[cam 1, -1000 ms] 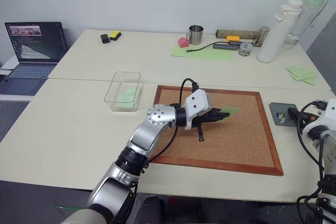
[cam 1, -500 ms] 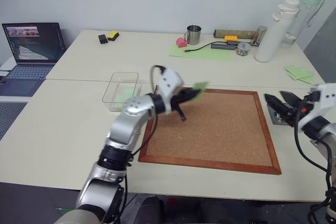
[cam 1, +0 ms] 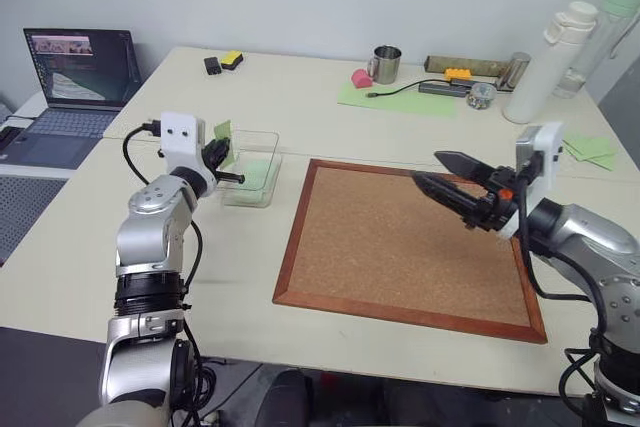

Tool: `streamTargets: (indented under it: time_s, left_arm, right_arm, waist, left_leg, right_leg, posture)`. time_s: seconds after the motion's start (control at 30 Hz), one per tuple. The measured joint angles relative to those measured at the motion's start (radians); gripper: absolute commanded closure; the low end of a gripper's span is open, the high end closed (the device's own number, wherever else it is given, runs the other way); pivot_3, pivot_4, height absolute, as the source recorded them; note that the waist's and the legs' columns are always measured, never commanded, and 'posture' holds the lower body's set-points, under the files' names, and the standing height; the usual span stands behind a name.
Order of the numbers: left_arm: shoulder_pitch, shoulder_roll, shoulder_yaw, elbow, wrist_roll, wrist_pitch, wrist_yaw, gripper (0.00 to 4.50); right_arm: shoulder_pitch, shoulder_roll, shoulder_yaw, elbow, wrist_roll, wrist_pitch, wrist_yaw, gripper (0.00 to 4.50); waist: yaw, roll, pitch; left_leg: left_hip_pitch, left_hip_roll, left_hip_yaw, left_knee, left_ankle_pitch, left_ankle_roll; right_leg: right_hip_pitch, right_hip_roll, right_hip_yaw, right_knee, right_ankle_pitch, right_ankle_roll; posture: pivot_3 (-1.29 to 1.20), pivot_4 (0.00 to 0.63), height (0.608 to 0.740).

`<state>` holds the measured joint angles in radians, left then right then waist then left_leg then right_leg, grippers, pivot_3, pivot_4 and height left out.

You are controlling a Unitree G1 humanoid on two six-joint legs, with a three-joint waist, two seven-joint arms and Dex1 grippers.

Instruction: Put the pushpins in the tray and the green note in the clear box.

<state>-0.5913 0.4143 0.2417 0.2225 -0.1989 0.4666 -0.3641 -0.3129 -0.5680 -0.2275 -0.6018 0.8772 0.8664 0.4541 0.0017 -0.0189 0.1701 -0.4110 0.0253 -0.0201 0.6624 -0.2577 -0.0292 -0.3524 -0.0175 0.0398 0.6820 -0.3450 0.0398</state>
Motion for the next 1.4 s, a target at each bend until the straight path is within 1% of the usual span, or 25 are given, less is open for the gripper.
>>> streamTargets:
  time_s: [0.2,0.23,0.37,0.4,0.47,0.5,0.53,0.63,0.67,0.73,0.77,0.8,0.87,0.9,0.93,0.97,1.07,1.1,1.13,1.17,1.23,1.3,1.4]
  left_arm:
    - [0.001,-0.028,-0.045,0.046,0.002,-0.028,-0.021,4.5]
    - [-0.001,-0.027,-0.051,0.051,0.004,-0.04,-0.021,4.3]
    - [-0.003,-0.022,-0.073,0.063,0.016,-0.067,-0.033,3.92]
    - [-0.003,-0.018,-0.079,0.064,0.022,-0.074,-0.037,3.7]
    - [-0.003,-0.012,-0.08,0.064,0.024,-0.086,-0.041,3.51]
    - [-0.003,-0.008,-0.08,0.064,0.024,-0.086,-0.041,3.43]
    - [-0.003,-0.004,-0.08,0.064,0.024,-0.086,-0.042,3.21]
    - [-0.006,0.006,-0.08,0.062,0.024,-0.086,-0.043,3.0]
    - [-0.01,0.01,-0.08,0.06,0.023,-0.085,-0.044,2.8]
    - [-0.018,0.018,-0.08,0.047,0.023,-0.083,-0.048,2.55]
    - [-0.022,0.022,-0.08,0.035,0.022,-0.081,-0.053,2.5]
    - [-0.025,0.026,-0.08,0.019,0.022,-0.079,-0.058,2.3]
    - [-0.034,0.031,-0.08,0.002,0.022,-0.077,-0.062,2.12]
    - [-0.034,0.032,-0.08,-0.006,0.022,-0.076,-0.063,1.96]
    - [-0.034,0.032,-0.081,-0.012,0.022,-0.073,-0.064,1.9]
    - [-0.034,0.032,-0.082,-0.017,0.021,-0.064,-0.067,1.74]
    - [-0.033,0.032,-0.085,-0.02,0.021,-0.055,-0.072,1.41]
    - [-0.032,0.032,-0.085,-0.022,0.021,-0.054,-0.075,1.23]
    - [-0.03,0.033,-0.085,-0.024,0.022,-0.054,-0.081,1.17]
    - [-0.03,0.034,-0.085,-0.024,0.022,-0.053,-0.082,0.97]
    - [-0.029,0.042,-0.093,-0.027,0.022,-0.051,-0.089,0.75]
    - [-0.029,0.051,-0.11,-0.049,0.014,-0.026,-0.126,0.69]
    - [-0.022,0.072,-0.165,-0.117,-0.043,0.033,-0.251,0.69]
  right_arm:
    - [0.028,0.016,0.052,0.0,-0.029,-0.026,-0.002,1.21]
    - [0.03,0.015,0.052,0.0,-0.032,-0.03,-0.002,1.16]
    - [0.037,0.001,0.049,0.0,-0.033,-0.038,-0.002,1.13]
    - [0.042,-0.001,0.047,0.0,-0.033,-0.039,-0.002,1.13]
    - [0.052,-0.005,0.04,0.0,-0.033,-0.042,-0.003,1.13]
    - [0.056,-0.007,0.037,0.0,-0.032,-0.044,-0.003,1.13]
    - [0.06,-0.008,0.031,0.0,-0.032,-0.046,-0.003,1.13]
    - [0.07,-0.013,0.022,0.0,-0.033,-0.049,-0.004,1.13]
    - [0.071,-0.014,0.021,0.0,-0.033,-0.05,-0.003,1.13]
    - [0.075,-0.017,0.016,0.0,-0.033,-0.053,-0.003,1.13]
    - [0.077,-0.021,0.015,0.0,-0.033,-0.054,-0.003,1.13]
    - [0.079,-0.023,0.013,0.0,-0.034,-0.055,-0.003,1.13]
    - [0.082,-0.025,0.012,0.0,-0.034,-0.058,-0.003,1.13]
    - [0.084,-0.025,0.012,0.001,-0.034,-0.059,-0.003,1.13]
    - [0.085,-0.026,0.012,0.003,-0.034,-0.06,-0.003,1.13]
    - [0.085,-0.027,0.012,0.006,-0.034,-0.061,-0.003,1.13]
    - [0.085,-0.03,0.012,0.01,-0.034,-0.065,-0.003,1.13]
    - [0.085,-0.031,0.012,0.01,-0.034,-0.066,-0.003,1.13]
    - [0.085,-0.031,0.012,0.011,-0.034,-0.069,-0.004,1.13]
    - [0.085,-0.031,0.012,0.011,-0.034,-0.07,-0.005,1.13]
    - [0.085,-0.031,0.012,0.011,-0.034,-0.071,-0.007,1.13]
    - [0.094,-0.042,0.009,0.011,-0.034,-0.072,-0.005,1.13]
    - [0.135,-0.08,-0.003,0.011,-0.044,-0.075,0.01,1.13]
  waist:
    - [-0.003,0.0,0.0]
    - [-0.004,0.0,0.0]
    - [-0.004,0.0,0.0]
    - [-0.004,0.0,0.0]
    - [-0.004,0.0,0.0]
    - [-0.004,0.0,0.0]
    - [-0.004,0.0,0.0]
    - [-0.004,0.0,0.0]
    - [-0.004,0.0,0.0]
    - [-0.004,0.0,0.0]
    - [-0.004,0.0,0.0]
    - [-0.004,0.0,0.0]
    - [-0.004,0.0,0.0]
    - [-0.004,0.0,0.0]
    - [-0.004,0.0,0.0]
    - [-0.004,0.0,0.0]
    - [-0.004,0.0,0.0]
    - [-0.004,0.0,0.0]
    - [-0.004,0.0,0.0]
    - [-0.004,0.0,0.0]
    - [-0.004,0.0,0.0]
    - [-0.004,0.0,0.0]
    - [0.001,0.0,0.0]
  left_leg:
    - [-0.004,0.0,0.0,0.0,0.0,0.0]
    - [-0.004,0.0,0.0,0.0,0.0,0.0]
    - [-0.004,0.0,0.0,0.0,0.0,0.0]
    - [-0.004,0.0,0.0,0.0,0.0,0.0]
    - [-0.004,0.0,0.0,0.0,0.0,0.0]
    - [-0.004,0.0,0.0,0.0,0.0,0.0]
    - [-0.004,0.0,0.0,0.0,0.0,0.0]
    - [-0.004,0.0,0.0,0.0,0.0,0.0]
    - [-0.004,0.0,0.0,0.0,0.0,0.0]
    - [-0.004,0.0,0.0,0.0,0.0,0.0]
    - [-0.005,0.0,0.0,0.0,0.0,0.0]
    - [-0.005,0.0,0.0,0.0,0.0,0.0]
    - [-0.004,0.0,0.0,0.0,0.0,0.0]
    - [-0.004,0.0,0.0,0.0,0.0,0.0]
    - [-0.004,0.0,0.0,0.0,0.0,0.0]
    - [-0.004,0.0,0.0,0.0,0.0,0.0]
    - [-0.004,0.0,0.0,0.0,0.0,0.0]
    - [-0.004,0.0,0.0,0.0,0.0,0.0]
    - [-0.004,0.0,0.0,0.0,0.0,0.0]
    - [-0.004,0.0,0.0,0.0,0.0,0.0]
    - [-0.004,0.0,0.0,0.0,0.0,0.0]
    - [-0.004,0.0,0.0,0.0,0.0,0.0]
    - [-0.005,0.0,0.0,0.0,0.0,0.0]
  right_leg:
    - [-0.004,0.0,0.0,0.001,0.0,0.0]
    - [-0.004,0.0,0.0,0.001,0.0,0.0]
    - [-0.004,0.0,0.0,0.001,0.0,0.0]
    - [-0.004,0.0,0.0,0.001,0.0,0.0]
    - [-0.004,0.0,0.0,0.001,0.0,0.0]
    - [-0.004,0.0,0.0,0.001,0.0,0.0]
    - [-0.004,0.0,0.0,0.001,0.0,0.0]
    - [-0.004,0.0,-0.001,0.001,0.0,0.0]
    - [-0.004,0.0,-0.001,0.001,0.0,0.0]
    - [-0.004,0.0,-0.001,0.001,0.0,0.0]
    - [-0.004,0.0,-0.001,0.001,0.0,0.0]
    - [-0.004,0.0,0.0,0.001,0.0,0.0]
    - [-0.004,0.0,-0.001,0.001,0.0,0.0]
    - [-0.004,0.0,-0.001,0.001,0.0,0.0]
    - [-0.004,0.0,-0.001,0.001,0.0,0.0]
    - [-0.004,0.0,0.0,0.001,0.0,0.0]
    - [-0.004,0.0,-0.001,0.001,0.0,0.0]
    - [-0.004,0.0,-0.001,0.001,0.0,0.0]
    - [-0.004,0.0,0.0,0.001,0.0,0.0]
    - [-0.004,0.0,-0.001,0.001,0.0,0.0]
    - [-0.004,0.0,-0.001,0.001,0.0,0.0]
    - [-0.004,0.0,0.0,0.001,0.0,0.0]
    - [-0.004,0.0,-0.001,0.0,0.0,0.0]
  posture:
    - [0.0,0.15,0.74]
    - [0.0,0.15,0.74]
    - [0.0,0.15,0.74]
    - [0.0,0.15,0.74]
    - [0.0,0.15,0.74]
    - [0.0,0.15,0.74]
    - [0.0,0.15,0.74]
    - [0.0,0.15,0.74]
    - [0.0,0.15,0.74]
    - [0.0,0.15,0.74]
    - [0.0,0.15,0.74]
    - [0.0,0.15,0.74]
    - [0.0,0.15,0.74]
    - [0.0,0.15,0.74]
    - [0.0,0.15,0.74]
    - [0.0,0.15,0.74]
    - [0.0,0.15,0.74]
    - [0.0,0.15,0.74]
    - [0.0,0.15,0.74]
    - [0.0,0.15,0.74]
    - [0.0,0.15,0.74]
    - [0.0,0.15,0.74]
    - [0.0,0.15,0.74]
